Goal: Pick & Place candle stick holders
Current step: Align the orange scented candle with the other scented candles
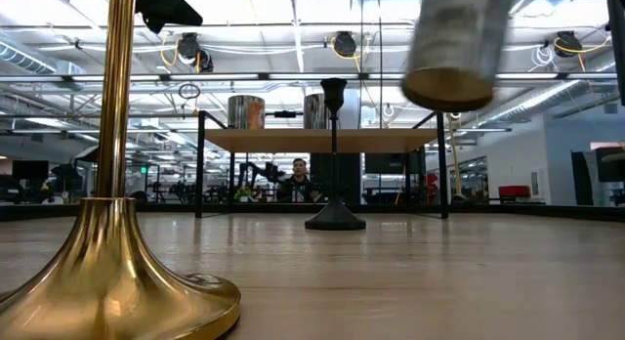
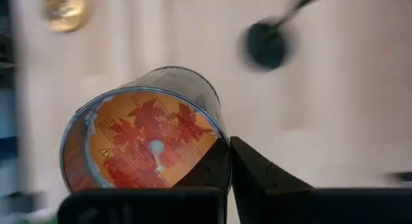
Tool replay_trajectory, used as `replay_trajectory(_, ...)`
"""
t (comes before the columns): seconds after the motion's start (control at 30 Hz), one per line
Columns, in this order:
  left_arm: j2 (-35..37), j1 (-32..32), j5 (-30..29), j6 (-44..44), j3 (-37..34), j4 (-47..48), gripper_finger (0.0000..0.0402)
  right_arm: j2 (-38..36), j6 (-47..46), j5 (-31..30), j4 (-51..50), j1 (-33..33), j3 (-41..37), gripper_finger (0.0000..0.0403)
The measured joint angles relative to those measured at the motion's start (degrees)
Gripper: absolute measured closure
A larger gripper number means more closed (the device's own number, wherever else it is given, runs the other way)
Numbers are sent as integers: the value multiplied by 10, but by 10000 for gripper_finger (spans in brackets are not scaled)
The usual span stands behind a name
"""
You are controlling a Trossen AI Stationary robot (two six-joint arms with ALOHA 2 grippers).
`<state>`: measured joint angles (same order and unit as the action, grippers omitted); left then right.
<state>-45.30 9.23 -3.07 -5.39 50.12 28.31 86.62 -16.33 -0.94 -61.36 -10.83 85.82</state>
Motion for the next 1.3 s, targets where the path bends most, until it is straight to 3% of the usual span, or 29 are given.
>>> replay_trajectory(0.13, 0, 0, 0, -4, 0, -3, 376, 1, 115, -74, -43, 65, 48, 402)
replay_trajectory(0.5, 0, 0, 0, -4, 0, -13, 376, 1, 319, -126, -7, 275, 157, 402)
replay_trajectory(0.8, 0, 0, -1, -9, 0, -16, 376, 20, 412, -77, 27, 441, 156, 402)
replay_trajectory(1.0, 0, 1, -30, -9, 0, -16, 376, 54, 433, -44, 14, 497, 156, 403)
replay_trajectory(1.3, 0, 1, -65, -8, 0, -16, 376, 77, 457, -18, 3, 506, 157, 402)
